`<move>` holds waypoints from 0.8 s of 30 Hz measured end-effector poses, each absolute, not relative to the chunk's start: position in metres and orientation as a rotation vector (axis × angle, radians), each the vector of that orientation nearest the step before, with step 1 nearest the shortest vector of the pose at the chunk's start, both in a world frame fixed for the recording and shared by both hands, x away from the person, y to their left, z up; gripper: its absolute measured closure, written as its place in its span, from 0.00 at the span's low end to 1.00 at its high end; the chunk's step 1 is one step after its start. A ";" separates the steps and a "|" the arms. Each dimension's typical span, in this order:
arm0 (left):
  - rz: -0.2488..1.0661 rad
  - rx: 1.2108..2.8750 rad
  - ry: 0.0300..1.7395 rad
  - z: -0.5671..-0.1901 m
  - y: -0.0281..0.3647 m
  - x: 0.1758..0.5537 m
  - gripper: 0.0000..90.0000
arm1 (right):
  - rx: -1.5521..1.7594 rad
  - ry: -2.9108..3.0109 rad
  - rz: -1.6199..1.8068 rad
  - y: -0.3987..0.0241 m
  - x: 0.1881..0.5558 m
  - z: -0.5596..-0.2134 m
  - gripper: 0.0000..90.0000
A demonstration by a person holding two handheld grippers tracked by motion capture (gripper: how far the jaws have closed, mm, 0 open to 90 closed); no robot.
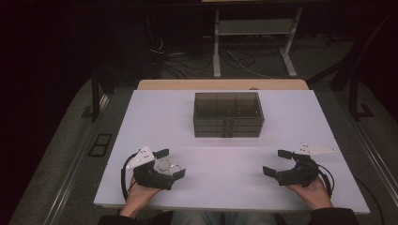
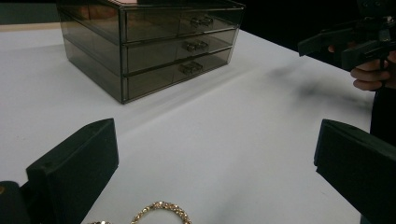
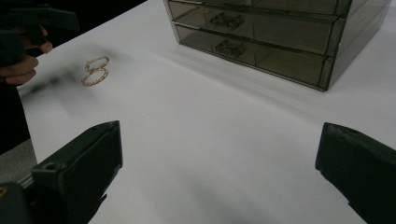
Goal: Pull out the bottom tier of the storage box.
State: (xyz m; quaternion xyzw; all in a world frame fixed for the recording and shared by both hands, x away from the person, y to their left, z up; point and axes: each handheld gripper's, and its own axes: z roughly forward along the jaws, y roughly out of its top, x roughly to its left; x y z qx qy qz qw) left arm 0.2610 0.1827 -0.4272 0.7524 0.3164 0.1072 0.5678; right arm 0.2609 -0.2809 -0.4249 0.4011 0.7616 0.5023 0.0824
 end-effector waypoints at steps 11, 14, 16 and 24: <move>0.259 1.757 0.750 -0.427 0.187 0.258 0.00 | 1.192 2.289 1.503 -0.281 0.261 -0.425 0.00; 0.255 1.760 0.746 -0.427 0.186 0.258 0.00 | 1.196 2.287 1.502 -0.282 0.260 -0.425 0.00; 0.253 1.763 0.747 -0.427 0.186 0.258 0.00 | 1.200 2.286 1.502 -0.282 0.259 -0.425 0.00; 0.242 1.779 0.741 -0.426 0.182 0.258 0.00 | 1.227 2.268 1.511 -0.285 0.256 -0.426 0.00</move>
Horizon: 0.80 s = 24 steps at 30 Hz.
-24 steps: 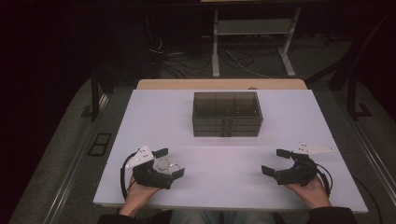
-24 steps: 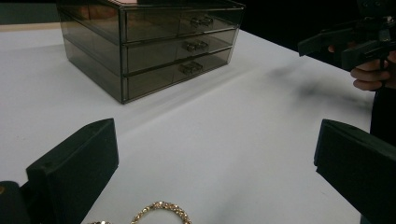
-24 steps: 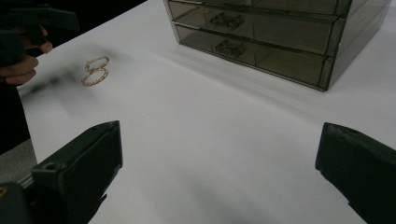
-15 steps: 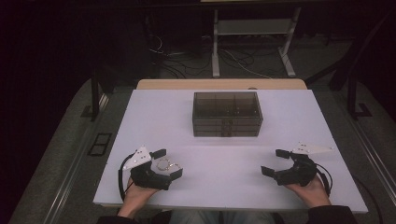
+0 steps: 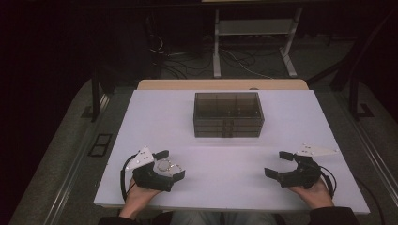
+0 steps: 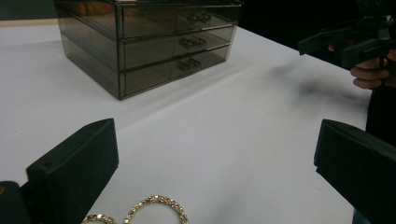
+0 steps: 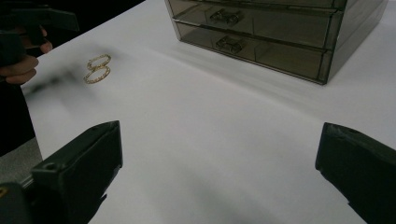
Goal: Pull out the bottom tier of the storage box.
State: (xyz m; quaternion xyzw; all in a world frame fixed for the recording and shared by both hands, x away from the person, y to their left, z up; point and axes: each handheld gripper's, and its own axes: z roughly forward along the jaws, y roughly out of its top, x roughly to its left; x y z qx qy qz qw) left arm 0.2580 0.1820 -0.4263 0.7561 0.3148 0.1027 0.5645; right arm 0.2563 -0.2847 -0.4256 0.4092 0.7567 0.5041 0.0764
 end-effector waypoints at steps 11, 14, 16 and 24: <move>0.201 1.838 0.702 -0.417 0.169 0.257 0.00 | 1.244 2.272 1.517 -0.286 0.256 -0.427 0.00; 0.187 1.854 0.708 -0.415 0.167 0.259 0.00 | 1.241 2.275 1.514 -0.286 0.256 -0.427 0.00; 0.183 1.859 0.713 -0.413 0.165 0.260 0.00 | 1.237 2.276 1.511 -0.286 0.256 -0.428 0.00; 0.175 1.903 0.696 -0.400 0.155 0.266 0.00 | 1.233 2.277 1.509 -0.286 0.256 -0.428 0.00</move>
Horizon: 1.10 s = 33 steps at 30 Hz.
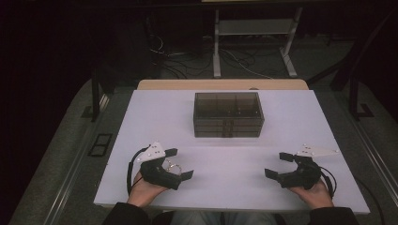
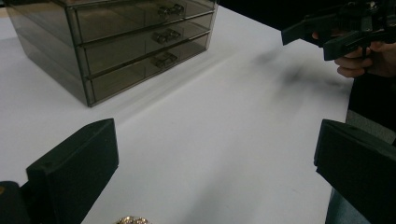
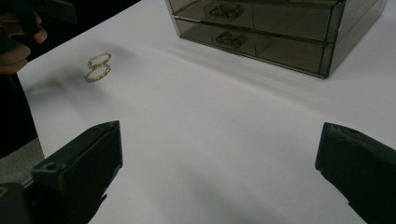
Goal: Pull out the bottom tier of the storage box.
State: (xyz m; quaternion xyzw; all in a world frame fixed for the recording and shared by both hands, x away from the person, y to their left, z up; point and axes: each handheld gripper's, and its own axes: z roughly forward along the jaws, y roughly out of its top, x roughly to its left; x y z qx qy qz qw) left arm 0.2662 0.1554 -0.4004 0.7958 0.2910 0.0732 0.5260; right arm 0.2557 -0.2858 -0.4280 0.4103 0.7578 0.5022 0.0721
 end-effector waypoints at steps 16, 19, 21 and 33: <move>0.155 1.944 0.670 -0.385 0.131 0.278 0.00 | 1.234 2.282 1.504 -0.285 0.255 -0.428 0.00; 0.150 1.947 0.669 -0.384 0.127 0.280 0.00 | 1.231 2.284 1.505 -0.285 0.255 -0.428 0.00; 0.147 1.948 0.670 -0.383 0.124 0.282 0.00 | 1.230 2.285 1.505 -0.284 0.255 -0.428 0.00; 0.134 1.954 0.662 -0.382 0.106 0.293 0.00 | 1.224 2.288 1.499 -0.284 0.255 -0.428 0.00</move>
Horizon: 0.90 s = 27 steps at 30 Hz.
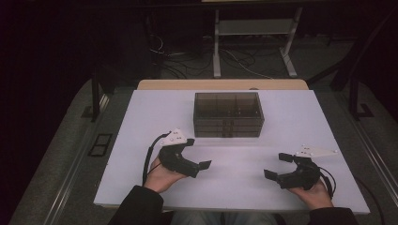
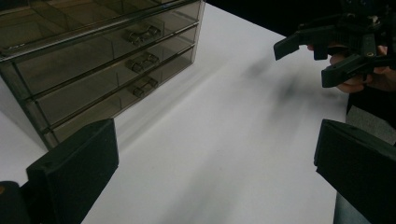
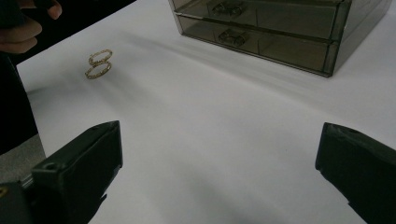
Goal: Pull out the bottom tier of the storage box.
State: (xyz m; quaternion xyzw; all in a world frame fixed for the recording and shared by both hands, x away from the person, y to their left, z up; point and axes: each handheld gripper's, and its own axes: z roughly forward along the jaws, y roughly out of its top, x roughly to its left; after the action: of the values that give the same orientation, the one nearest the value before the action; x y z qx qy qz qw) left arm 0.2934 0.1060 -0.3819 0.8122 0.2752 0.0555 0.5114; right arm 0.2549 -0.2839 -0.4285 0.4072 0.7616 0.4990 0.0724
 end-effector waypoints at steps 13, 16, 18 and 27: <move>0.113 1.941 0.661 -0.383 0.086 0.303 0.00 | 1.225 2.297 1.490 -0.284 0.255 -0.428 0.00; 0.104 1.934 0.662 -0.383 0.079 0.306 0.00 | 1.229 2.295 1.492 -0.284 0.254 -0.428 0.00; 0.097 1.931 0.666 -0.384 0.076 0.307 0.00 | 1.219 2.292 1.492 -0.285 0.254 -0.429 0.00; 0.082 1.925 0.687 -0.389 0.066 0.311 0.00 | 1.233 2.301 1.488 -0.284 0.254 -0.428 0.00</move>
State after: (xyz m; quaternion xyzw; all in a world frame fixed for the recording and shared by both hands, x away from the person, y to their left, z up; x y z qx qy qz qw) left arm 0.3111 0.0663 -0.3886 0.8033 0.2866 0.0341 0.5210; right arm 0.2540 -0.2844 -0.4282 0.4094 0.7640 0.4940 0.0686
